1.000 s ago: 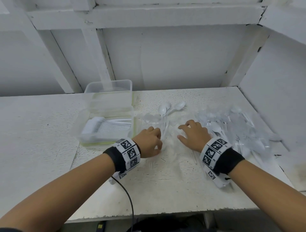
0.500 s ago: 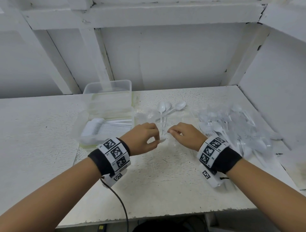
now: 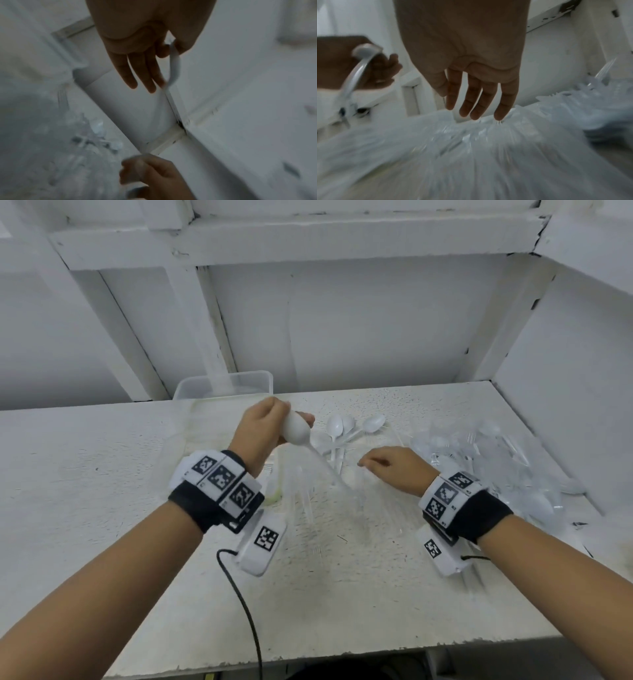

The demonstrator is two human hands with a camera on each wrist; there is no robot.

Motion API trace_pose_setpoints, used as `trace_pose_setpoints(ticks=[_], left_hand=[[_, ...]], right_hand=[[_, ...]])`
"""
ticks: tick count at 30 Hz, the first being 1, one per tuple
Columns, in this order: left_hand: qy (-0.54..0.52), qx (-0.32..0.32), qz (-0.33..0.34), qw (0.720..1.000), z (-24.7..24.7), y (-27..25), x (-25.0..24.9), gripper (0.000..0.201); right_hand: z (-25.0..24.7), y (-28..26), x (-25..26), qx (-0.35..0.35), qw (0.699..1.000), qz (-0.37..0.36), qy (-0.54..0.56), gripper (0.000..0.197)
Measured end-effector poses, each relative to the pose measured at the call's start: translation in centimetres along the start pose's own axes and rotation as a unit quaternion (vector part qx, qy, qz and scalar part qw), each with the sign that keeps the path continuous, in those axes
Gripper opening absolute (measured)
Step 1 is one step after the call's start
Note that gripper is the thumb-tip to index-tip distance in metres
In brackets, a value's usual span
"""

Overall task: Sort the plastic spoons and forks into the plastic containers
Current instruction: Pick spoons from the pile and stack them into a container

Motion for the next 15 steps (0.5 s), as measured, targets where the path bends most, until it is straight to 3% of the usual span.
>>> trace_pose_setpoints(ticks=[2,6,10,13,15], left_hand=[[-0.088,-0.005,-0.049,0.995,0.1,0.9,0.6,0.018],[-0.089,-0.031,-0.095,0.991,0.9,2.5,2.0,0.022],[-0.055,-0.041,-0.128,0.989,1.7,3.7,2.9,0.027],[-0.016,-0.049,-0.132,0.990,1.8,4.5,3.4,0.028],[0.009,-0.068,-0.139,0.988,1.4,4.9,3.9,0.030]], right_hand=[[-1.9,1.5,-0.4,-0.044,0.999,0.025,0.014,0.028],[-5.8,5.9,-3.0,-0.124,0.988,0.092,-0.019,0.030],[-6.3,9.8,-7.0,-0.061,0.977,0.180,-0.096,0.038],[-5.3,12.3,-10.6,-0.014,0.970,0.201,-0.136,0.025],[-4.6,13.4,-12.2,0.020,0.965,0.202,-0.168,0.030]])
Point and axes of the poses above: each hand's wrist, its own y-axis towards the middle knuckle, its own z-axis out of the palm, x = y × z, the point moved 9 cm from there along y, towards the middle knuckle, and after that the axes turned 7 degrees about -z, right-handed, at the moved point
